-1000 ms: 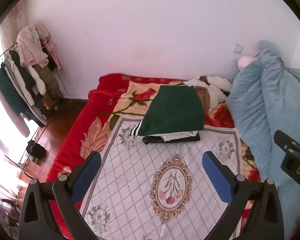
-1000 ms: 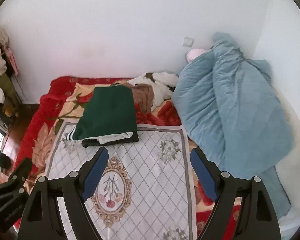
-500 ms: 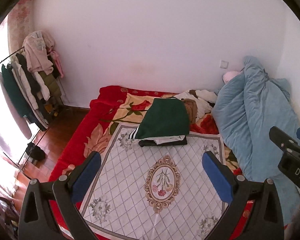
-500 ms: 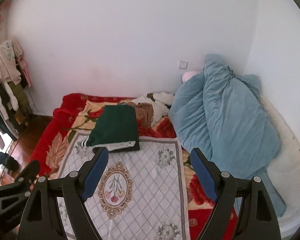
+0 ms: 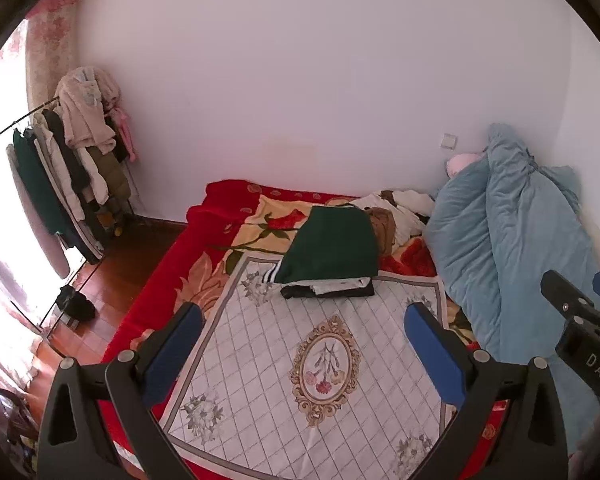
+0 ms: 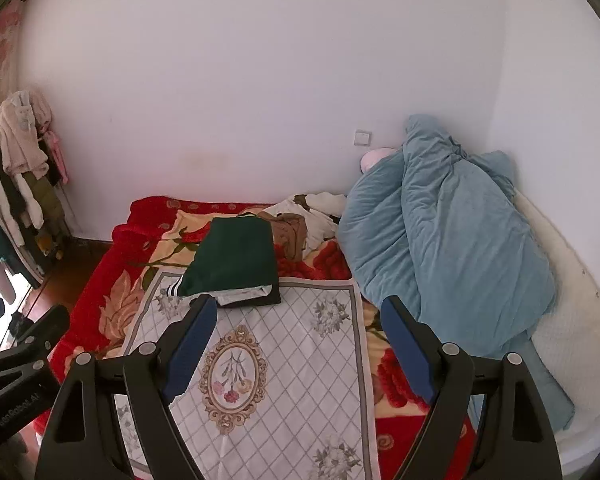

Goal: Fold large clothes

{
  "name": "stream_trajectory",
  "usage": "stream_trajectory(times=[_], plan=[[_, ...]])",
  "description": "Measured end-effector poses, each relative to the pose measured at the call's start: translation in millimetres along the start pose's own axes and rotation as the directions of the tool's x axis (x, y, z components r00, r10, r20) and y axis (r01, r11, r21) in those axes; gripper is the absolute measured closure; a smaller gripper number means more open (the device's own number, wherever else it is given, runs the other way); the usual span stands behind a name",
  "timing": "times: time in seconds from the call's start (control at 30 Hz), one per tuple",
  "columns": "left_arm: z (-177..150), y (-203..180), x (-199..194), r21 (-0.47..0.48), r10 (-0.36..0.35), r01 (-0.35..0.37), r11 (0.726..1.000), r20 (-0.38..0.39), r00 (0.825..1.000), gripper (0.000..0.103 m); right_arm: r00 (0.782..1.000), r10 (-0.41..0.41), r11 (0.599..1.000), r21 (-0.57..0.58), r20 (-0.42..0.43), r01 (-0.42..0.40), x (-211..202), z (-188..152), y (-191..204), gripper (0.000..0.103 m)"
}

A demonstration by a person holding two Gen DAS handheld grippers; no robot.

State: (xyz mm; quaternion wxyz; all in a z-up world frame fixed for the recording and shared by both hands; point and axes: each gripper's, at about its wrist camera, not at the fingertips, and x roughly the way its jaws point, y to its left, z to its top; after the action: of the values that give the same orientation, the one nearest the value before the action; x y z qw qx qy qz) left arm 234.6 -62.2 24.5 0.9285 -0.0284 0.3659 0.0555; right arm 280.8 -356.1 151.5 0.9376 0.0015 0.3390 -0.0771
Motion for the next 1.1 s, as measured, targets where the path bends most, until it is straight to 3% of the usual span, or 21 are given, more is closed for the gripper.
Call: stream_trajectory(times=[1.1], plan=[[10.3,6.4,-12.4,-0.003,0.008,-0.008,1.000,0.022,1.000,0.000,0.999,0.050,0.999,-0.011,0.012,-0.050,-8.1,8.7,0.5,0.017]])
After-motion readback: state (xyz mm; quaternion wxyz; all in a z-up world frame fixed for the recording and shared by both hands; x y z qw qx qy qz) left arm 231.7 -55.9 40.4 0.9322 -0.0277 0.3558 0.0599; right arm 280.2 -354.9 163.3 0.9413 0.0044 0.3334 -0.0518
